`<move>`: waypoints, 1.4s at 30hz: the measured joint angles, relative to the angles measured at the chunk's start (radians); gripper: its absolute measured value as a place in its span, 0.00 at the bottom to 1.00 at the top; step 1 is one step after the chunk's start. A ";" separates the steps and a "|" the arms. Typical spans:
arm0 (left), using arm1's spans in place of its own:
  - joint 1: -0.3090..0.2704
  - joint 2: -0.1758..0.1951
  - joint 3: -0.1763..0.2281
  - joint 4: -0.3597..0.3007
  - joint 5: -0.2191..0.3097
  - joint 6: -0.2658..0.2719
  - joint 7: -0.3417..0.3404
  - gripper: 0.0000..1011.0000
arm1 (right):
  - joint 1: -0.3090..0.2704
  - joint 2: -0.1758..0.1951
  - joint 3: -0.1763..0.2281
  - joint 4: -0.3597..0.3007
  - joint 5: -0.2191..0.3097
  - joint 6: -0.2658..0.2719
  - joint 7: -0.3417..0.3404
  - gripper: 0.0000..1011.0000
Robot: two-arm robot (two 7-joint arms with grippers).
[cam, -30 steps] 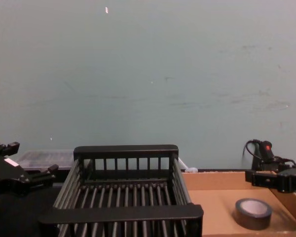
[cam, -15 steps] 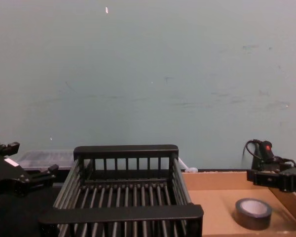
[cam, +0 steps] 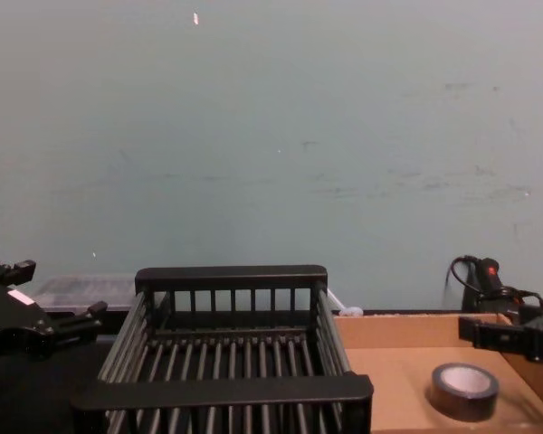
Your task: Pick up the white tape and place it into the black box , Pick up the silver tape and place it into the brown box.
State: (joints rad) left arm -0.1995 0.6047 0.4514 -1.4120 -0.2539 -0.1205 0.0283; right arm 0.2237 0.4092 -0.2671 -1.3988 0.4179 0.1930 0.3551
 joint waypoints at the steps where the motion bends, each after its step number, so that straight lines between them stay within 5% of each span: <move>1: 0.000 0.000 0.000 0.000 0.000 0.000 0.000 0.99 | -0.006 0.004 -0.001 -0.008 0.000 0.000 0.001 0.99; 14: 0.000 0.000 0.000 0.000 0.000 0.000 0.000 0.99 | -0.109 0.067 0.008 -0.146 0.021 -0.006 0.017 0.99; 32: 0.000 0.000 0.000 0.000 0.000 0.000 0.000 0.99 | -0.190 0.149 0.006 -0.240 0.086 -0.006 0.062 0.99; 42: 0.000 0.000 0.000 0.000 0.000 0.000 0.000 0.99 | -0.177 0.203 -0.017 -0.269 0.129 0.094 0.076 0.99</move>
State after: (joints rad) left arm -0.1995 0.6047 0.4514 -1.4120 -0.2539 -0.1206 0.0283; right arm 0.0472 0.6127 -0.2845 -1.6677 0.5466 0.2871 0.4312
